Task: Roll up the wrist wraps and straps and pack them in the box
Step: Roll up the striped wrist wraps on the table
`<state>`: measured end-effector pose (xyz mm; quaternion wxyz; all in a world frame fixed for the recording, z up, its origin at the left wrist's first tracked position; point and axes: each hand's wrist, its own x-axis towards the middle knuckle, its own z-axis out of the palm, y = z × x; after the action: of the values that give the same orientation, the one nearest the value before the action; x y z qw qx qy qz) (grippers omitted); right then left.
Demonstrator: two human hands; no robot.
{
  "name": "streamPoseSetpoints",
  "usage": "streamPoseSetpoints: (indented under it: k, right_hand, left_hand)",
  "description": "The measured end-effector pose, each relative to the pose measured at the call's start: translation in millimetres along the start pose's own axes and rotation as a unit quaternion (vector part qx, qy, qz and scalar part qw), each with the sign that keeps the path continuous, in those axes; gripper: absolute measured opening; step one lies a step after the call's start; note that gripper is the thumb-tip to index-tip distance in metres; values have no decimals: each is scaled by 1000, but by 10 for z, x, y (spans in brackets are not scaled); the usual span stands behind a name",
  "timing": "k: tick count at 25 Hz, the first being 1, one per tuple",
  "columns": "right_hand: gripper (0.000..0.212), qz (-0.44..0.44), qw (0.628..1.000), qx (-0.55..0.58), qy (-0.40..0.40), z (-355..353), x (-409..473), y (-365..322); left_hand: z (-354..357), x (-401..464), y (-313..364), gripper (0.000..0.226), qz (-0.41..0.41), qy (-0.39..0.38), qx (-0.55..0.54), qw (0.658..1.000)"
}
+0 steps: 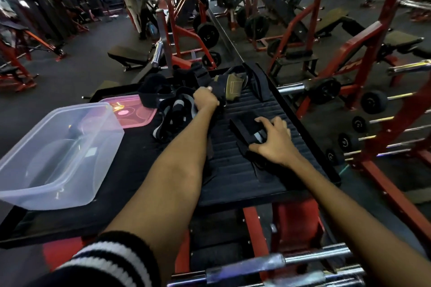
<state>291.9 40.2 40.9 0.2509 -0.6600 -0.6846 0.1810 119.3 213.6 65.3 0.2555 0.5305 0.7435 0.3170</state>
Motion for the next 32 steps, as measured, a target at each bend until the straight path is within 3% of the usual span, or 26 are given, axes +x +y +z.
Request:
streamPoseSetpoints:
  k: [2, 4, 5, 7, 10, 14, 16, 19, 21, 23, 25, 27, 30, 32]
  right_hand:
    - [83, 73, 995, -54, -29, -136, -85, 62]
    - [91, 134, 979, -108, -106, -249, -194, 57]
    - [94, 151, 970, -143, -129, -269, -231, 27]
    - [98, 150, 963, -204, -93, -286, -287, -77]
    - [97, 78, 980, -177, -40, -170, -106, -212]
    - [92, 41, 978, -138, -148, -64, 57, -190]
    - [80, 15, 978, -133, -159, -118, 6, -111]
    - [66, 10, 966, -201, -161, -215, -137, -67]
    - [58, 6, 959, -271, -86, -169, -232, -201]
    - [45, -75, 974, -213, 16, -9, -243, -447]
    - [39, -142, 988, -61, -22, 193, -171, -720]
    - [43, -99, 988, -5, -117, 411, -42, -929]
    - [60, 39, 991, -6, -128, 737, 154, -1080]
    - [41, 46, 989, 36, -137, 823, 295, -1128]
  left_hand:
    - [-96, -21, 38, 27, -21, -66, -121, 990]
    - [-122, -293, 119, 33, 22, -141, -206, 968]
    - [-114, -421, 134, 35, 46, -146, -214, 965]
    - [-111, -680, 128, 30, 85, -129, -216, 964]
    - [-252, -912, -5, 22, 124, -130, -155, 972]
    - [-687, -1316, -463, 33, 156, -41, 39, 986]
    - [-856, -1460, -754, 39, 117, -3, 139, 983]
    - [-968, -1623, -1071, 59, 37, -62, 177, 982]
    - [-947, -1763, -1199, 65, 34, -77, 148, 985]
    - [-913, -1929, -1285, 61, 59, -45, 105, 992]
    - [-901, -2062, -1354, 56, 84, -3, 48, 995]
    - [-910, -2138, -1390, 53, 97, 22, 1, 995]
    - [-920, -2130, -1409, 66, 90, 2, 31, 995]
    - [-911, -2118, -1400, 77, 95, -10, 73, 993]
